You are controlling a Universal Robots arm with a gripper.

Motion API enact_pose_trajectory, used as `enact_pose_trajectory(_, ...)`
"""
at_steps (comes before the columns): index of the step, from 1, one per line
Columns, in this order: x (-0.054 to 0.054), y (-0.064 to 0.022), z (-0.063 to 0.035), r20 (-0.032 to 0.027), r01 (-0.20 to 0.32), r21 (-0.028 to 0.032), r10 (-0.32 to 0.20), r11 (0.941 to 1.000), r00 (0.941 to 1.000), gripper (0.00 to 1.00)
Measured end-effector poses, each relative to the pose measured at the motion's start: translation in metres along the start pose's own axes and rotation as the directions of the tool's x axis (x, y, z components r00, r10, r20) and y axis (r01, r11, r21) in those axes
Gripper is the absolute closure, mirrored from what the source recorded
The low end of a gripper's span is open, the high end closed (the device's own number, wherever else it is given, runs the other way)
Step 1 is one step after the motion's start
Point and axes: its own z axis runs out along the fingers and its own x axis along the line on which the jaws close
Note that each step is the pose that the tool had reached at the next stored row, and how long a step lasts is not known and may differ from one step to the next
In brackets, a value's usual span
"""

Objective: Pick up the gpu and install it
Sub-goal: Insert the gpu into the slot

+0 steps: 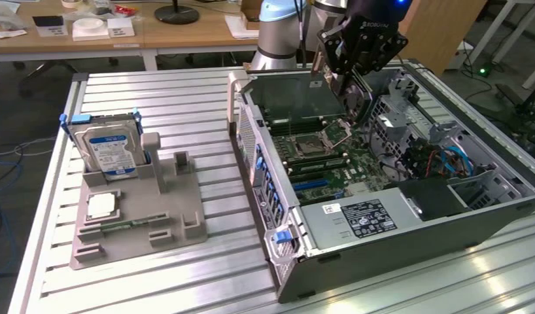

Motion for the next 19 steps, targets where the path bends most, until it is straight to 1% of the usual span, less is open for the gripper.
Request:
enact_pose_trajectory(5, 0.0001, 0.0000, 0.0000, -0.0007, 0.014, 0.0001, -0.014, 0.9999, 0.9999, 0.72)
enact_pose_trajectory(19, 0.0000, 0.0000, 0.0000, -0.0008, 0.016, 0.0001, -0.016, 0.9999, 0.9999, 0.72)
